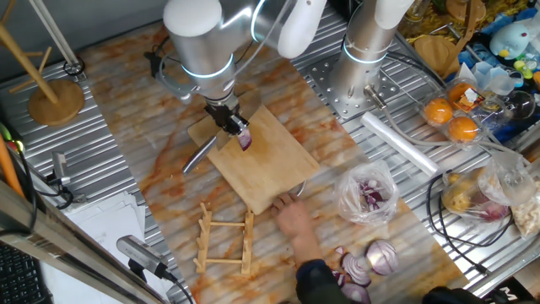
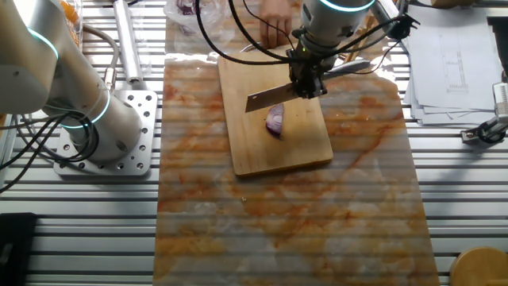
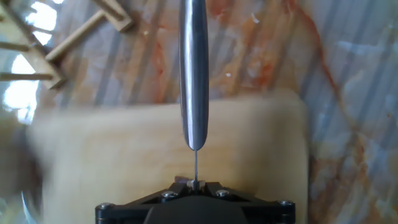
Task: Chop the onions
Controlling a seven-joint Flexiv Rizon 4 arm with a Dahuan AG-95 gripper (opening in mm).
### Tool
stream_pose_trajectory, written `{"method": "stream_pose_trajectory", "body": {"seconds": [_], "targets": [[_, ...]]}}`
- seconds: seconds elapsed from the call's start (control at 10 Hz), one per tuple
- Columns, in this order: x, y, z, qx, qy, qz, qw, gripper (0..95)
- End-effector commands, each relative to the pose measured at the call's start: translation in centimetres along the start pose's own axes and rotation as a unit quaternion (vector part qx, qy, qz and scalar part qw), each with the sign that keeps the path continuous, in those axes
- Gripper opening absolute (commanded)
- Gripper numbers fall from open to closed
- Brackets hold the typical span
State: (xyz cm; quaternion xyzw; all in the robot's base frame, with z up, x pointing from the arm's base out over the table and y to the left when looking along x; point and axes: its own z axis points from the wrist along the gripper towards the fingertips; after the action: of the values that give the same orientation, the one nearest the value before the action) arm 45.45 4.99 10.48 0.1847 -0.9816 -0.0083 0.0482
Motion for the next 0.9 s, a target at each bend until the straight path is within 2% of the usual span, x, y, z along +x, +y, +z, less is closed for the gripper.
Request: {"method": "stream_pose_trajectory", "body": {"seconds": [0.1, 0.3, 0.6, 0.9], "targets": [[0.3, -0.3, 1.0, -0.009, -0.003, 0.137, 0.9905, 0.0], [0.9, -0.6, 2.7, -0.022, -0.006, 0.172, 0.9848, 0.0], [1.1, -0.1, 3.1, -0.028, -0.011, 0.173, 0.9845, 0.0], [1.0, 1.1, 3.6, -0.03, -0.018, 0.169, 0.9849, 0.0]]}}
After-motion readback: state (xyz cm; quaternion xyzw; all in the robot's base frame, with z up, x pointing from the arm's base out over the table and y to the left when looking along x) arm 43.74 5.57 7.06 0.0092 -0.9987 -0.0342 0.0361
